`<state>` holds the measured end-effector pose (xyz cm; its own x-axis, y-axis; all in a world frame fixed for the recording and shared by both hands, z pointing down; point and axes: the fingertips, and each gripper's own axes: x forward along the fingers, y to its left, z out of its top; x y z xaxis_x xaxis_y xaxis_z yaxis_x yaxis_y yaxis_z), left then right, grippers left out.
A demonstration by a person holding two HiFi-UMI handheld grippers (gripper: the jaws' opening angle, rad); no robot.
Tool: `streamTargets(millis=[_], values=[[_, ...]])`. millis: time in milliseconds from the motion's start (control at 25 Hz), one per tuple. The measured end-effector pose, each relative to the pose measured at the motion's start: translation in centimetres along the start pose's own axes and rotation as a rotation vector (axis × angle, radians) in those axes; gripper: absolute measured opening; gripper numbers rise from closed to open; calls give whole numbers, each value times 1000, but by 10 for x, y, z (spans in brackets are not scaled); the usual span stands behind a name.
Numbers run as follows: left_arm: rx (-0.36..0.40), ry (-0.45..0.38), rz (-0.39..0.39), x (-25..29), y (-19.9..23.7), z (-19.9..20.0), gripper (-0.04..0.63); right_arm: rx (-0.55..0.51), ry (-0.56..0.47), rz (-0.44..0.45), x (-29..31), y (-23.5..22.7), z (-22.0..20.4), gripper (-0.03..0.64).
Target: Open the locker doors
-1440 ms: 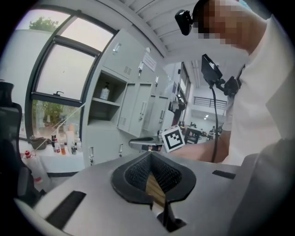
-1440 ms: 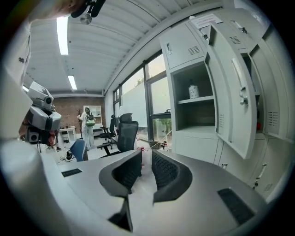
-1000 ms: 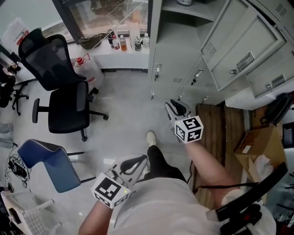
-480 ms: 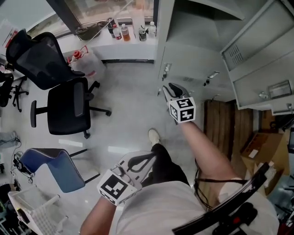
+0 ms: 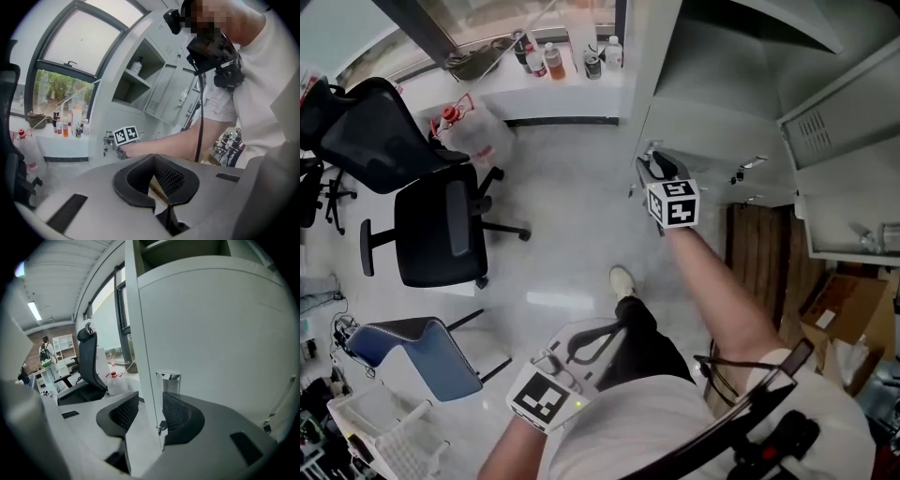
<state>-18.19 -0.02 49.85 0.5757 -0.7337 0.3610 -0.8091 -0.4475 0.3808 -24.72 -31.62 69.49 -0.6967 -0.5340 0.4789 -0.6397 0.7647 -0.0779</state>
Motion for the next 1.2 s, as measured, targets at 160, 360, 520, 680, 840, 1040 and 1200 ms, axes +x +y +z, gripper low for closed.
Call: streamTargets(millis=[160, 360, 520, 680, 840, 1040, 1200], values=[[-17, 0, 9, 2, 12, 2, 9, -1, 1, -22, 17, -5, 0, 139], [-23, 16, 10, 5, 16, -5, 9, 11, -5, -41, 33, -8, 1, 146], [-47, 9, 12, 4, 20, -8, 9, 37, -17, -74, 38, -10, 3, 146], [-55, 2, 9, 4, 19, -12, 9, 49, -19, -94, 32, -8, 0, 146], [-52, 6, -2, 2, 18, -15, 9, 51, -11, -112, 22, -2, -7, 143], [-45, 9, -13, -3, 11, -17, 9, 66, 0, -155, 5, 1, -17, 108], [-44, 15, -28, -5, 1, -21, 9, 46, 10, -158, -12, 8, -27, 106]])
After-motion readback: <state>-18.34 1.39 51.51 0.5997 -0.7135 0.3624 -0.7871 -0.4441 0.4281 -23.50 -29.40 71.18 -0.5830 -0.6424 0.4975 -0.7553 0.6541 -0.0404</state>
